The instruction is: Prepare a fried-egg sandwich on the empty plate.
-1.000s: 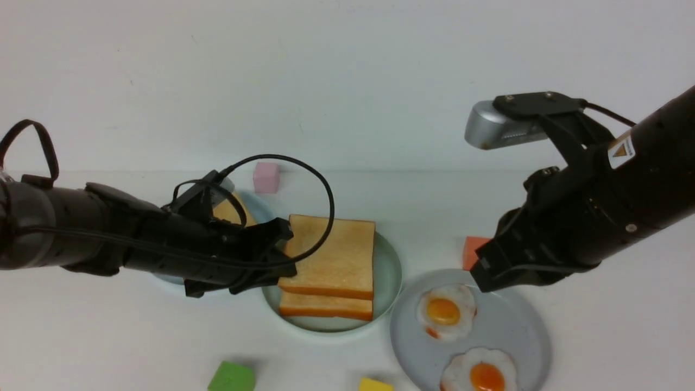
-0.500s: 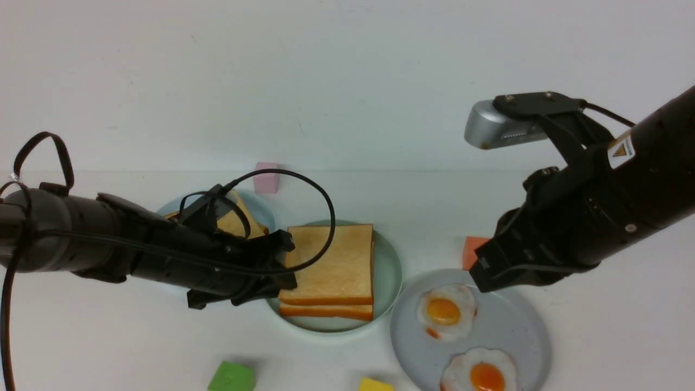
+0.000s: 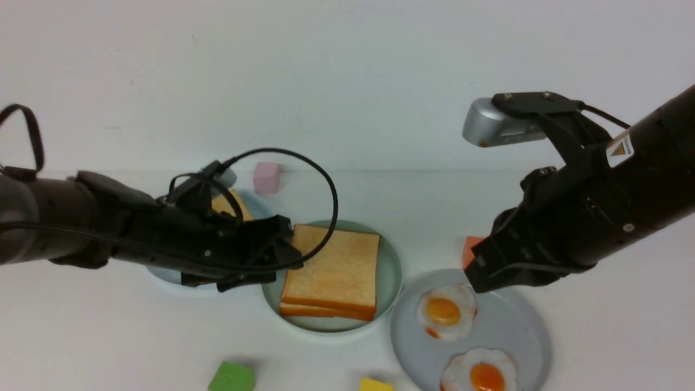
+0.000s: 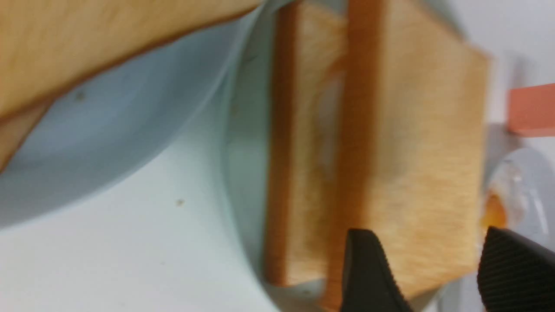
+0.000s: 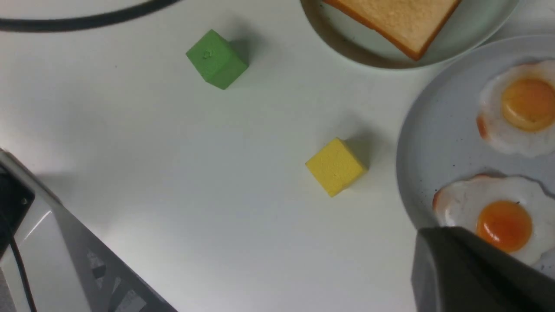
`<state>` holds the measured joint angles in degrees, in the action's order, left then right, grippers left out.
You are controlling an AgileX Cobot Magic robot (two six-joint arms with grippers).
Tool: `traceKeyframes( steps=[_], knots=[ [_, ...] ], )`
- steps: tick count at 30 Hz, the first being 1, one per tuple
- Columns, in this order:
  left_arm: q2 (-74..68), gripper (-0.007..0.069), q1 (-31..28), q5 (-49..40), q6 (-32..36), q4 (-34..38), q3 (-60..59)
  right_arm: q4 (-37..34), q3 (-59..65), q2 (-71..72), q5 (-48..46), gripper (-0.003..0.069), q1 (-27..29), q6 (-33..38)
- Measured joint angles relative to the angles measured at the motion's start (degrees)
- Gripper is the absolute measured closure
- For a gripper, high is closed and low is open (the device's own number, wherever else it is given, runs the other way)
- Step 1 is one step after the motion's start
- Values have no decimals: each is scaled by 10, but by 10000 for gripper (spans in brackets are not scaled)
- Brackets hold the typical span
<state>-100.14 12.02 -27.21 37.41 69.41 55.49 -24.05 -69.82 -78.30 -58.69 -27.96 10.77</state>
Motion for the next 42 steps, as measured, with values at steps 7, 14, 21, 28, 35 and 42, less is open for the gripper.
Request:
traceKeyframes(
  steps=[7, 14, 21, 28, 35, 42],
  knots=[
    [96, 247, -63, -60, -98, -137, 0, 47, 1, 21, -9, 636, 0, -22],
    [207, 363, -114, -141, -173, -209, -1, 136, 10, 90, -9, 629, 0, -96],
    [314, 638, -41, -238, -143, -169, -4, 180, 172, 251, 69, 628, 0, -172],
    [483, 638, 8, -259, -225, -272, -61, 206, 378, 462, 221, 623, 0, -178],
    [702, 638, 11, -277, -347, -385, -179, 206, 495, 647, 311, 613, 0, -179],
    [848, 638, 11, -251, -359, -433, -247, 206, 521, 741, 333, 608, 0, -180]
  ],
)
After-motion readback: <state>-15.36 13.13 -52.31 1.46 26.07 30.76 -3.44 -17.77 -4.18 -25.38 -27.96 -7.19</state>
